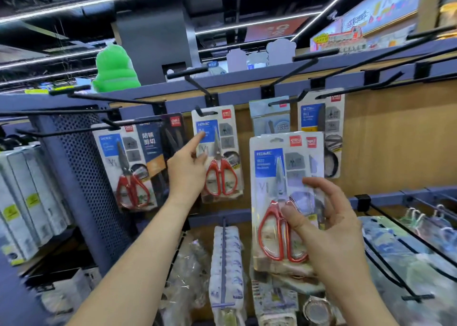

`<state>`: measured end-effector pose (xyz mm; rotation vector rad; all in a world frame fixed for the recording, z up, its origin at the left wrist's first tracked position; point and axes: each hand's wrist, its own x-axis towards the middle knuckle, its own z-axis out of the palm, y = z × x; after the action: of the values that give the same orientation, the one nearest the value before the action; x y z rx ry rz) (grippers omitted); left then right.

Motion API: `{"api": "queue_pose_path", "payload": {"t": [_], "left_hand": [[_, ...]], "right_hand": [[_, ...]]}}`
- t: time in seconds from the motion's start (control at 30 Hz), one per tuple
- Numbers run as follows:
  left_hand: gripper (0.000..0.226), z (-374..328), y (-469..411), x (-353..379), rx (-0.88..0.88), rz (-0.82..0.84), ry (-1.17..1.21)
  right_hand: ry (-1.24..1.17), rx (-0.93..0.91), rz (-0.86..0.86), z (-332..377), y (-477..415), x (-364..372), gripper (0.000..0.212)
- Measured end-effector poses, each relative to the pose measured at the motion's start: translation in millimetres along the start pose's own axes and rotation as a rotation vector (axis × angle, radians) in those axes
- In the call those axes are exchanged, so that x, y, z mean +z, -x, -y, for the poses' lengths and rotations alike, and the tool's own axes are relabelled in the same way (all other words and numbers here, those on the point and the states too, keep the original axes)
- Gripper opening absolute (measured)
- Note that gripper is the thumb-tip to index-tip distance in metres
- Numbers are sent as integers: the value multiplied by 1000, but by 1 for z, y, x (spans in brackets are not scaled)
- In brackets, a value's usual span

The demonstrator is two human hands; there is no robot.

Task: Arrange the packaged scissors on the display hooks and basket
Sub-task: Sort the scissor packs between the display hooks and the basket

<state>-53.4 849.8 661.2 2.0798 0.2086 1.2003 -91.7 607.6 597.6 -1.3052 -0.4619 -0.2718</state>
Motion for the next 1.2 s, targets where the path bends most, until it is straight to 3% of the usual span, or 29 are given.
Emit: {"api": "queue_pose_path", "payload": {"t": [0.1,0.23,0.3,0.37,0.43,0.57,0.73,0.83,0.93,1.07,1.2], "left_hand": [[53,2,-1,3,-8,8,-48],[42,-4,12,-5,68,-11,-206],[28,-20,22,-11,29,-21,19],[17,-45,33,-17,-53,117,307],[11,-64,40,-22,-75,234,370],[16,-69,40,-32,-102,222,333],[6,-71,40,-43,-149,178,288],[3,-70,38,-48,-180,160,163],[5,-67,36,-57,-195,153,64],[12,-76,39,-76,-79,130,195],[13,-102,43,-96,181,60,283]], "right_hand": [[-93,37,26,0,0,1,65],[-145,50,46,0,0,2,67],[-140,48,82,1,1,4,68],[-126,37,129,1,2,7,70],[-119,13,173,2,4,12,69],[-106,-4,232,4,7,18,66],[-132,10,260,-3,9,19,58],[-177,40,246,-8,9,21,47],[-67,-20,211,-14,9,22,40],[26,-86,114,-16,5,17,42],[14,-56,124,-9,5,18,47]]}}
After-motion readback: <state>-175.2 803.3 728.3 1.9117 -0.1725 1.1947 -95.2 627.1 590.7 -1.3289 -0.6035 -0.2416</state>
